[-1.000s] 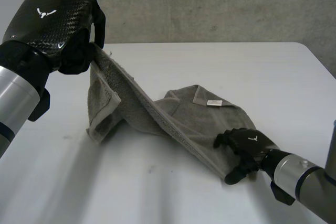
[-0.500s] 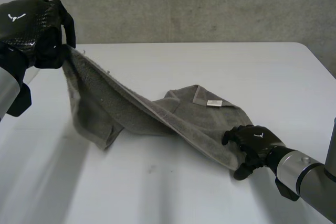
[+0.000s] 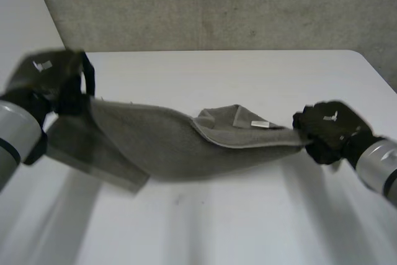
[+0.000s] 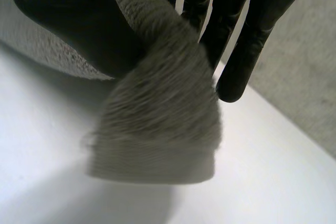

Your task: Fold the laundry

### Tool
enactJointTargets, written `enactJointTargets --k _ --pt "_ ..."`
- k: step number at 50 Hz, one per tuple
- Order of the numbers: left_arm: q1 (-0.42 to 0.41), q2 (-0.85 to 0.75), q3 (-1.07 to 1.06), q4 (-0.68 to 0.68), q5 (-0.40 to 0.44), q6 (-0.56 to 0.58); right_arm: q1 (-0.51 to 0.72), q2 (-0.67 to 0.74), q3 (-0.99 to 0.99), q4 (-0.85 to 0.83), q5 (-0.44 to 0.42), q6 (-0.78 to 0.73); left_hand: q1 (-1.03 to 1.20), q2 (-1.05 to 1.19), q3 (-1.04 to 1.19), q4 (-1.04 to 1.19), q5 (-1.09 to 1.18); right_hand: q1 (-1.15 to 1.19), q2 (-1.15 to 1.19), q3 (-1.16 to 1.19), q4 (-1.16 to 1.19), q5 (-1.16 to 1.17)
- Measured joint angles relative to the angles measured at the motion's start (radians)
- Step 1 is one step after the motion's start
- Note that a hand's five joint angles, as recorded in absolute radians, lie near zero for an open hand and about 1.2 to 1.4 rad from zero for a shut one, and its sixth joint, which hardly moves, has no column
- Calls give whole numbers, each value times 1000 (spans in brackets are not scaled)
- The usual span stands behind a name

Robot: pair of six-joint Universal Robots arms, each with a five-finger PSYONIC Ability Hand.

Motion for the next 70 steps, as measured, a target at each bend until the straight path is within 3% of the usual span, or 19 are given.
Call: enactJointTargets --k 6,8,11,12,16,20,28,29,32,34,36,38,39,42,50,51,58,65,70 --pt "3 -93 -80 -81 3 70 -19 -43 -163 346 -29 -138 0 0 0 0 0 0 0 0 0 2" --pt "4 -135 -105 -123 6 115 -29 -29 -210 497 -31 -240 0 0 0 0 0 0 0 0 0 2" --pt "4 -162 -118 -147 9 143 -33 -14 -229 577 -30 -311 0 0 0 0 0 0 0 0 0 3" --pt "4 -203 -131 -176 14 182 -38 21 -248 673 -26 -411 0 0 0 0 0 0 0 0 0 3" --pt "7 -277 -127 -195 27 222 -39 110 -268 765 -15 -535 0 0 0 0 0 0 0 0 0 3" --pt "9 -350 -72 -180 35 231 -26 202 -313 776 0 -561 0 0 0 0 0 0 0 0 0 3" --pt "9 -457 161 -111 35 221 43 358 -543 697 45 -470 0 0 1 0 0 0 1 4 2 4" --pt "7 -474 295 -62 28 201 82 397 -709 598 75 -369 1 0 1 0 0 0 1 6 3 4" --pt "3 -480 452 21 4 149 109 411 -841 459 104 -259 3 1 1 0 0 0 1 6 3 4" --pt "1 -475 566 105 -27 91 126 403 -934 265 135 -135 4 1 1 0 0 0 1 6 4 4" --pt "-2 -453 666 213 -69 20 134 367 -966 44 161 -23 4 1 1 0 0 0 1 6 4 4" --pt "-3 -444 689 246 -82 -2 135 349 -964 -28 168 10 4 1 1 0 0 0 1 6 4 4" --pt "-7 -412 724 321 -106 -47 136 308 -944 -163 177 66 4 1 1 0 0 0 1 6 4 5" --pt "-15 -366 716 392 -123 -84 134 237 -873 -333 179 128 4 1 1 0 0 0 1 6 4 6" --pt "-29 -321 569 433 -124 -91 135 217 -773 -315 134 135 5 1 1 0 2 0 1 6 5 7" --pt "-29 -318 473 434 -121 -81 137 240 -716 -242 97 123 5 1 1 0 2 0 1 6 5 6" --pt "-21 -334 286 438 -105 -68 137 311 -608 -159 49 99 5 1 1 0 2 0 1 6 5 6" --pt "-17 -455 83 469 -57 -18 137 448 -439 -137 14 78 5 1 1 0 2 0 1 6 5 6" --pt "-18 -546 10 444 -43 86 135 516 -362 -118 11 65 5 1 1 0 2 0 1 6 5 6"
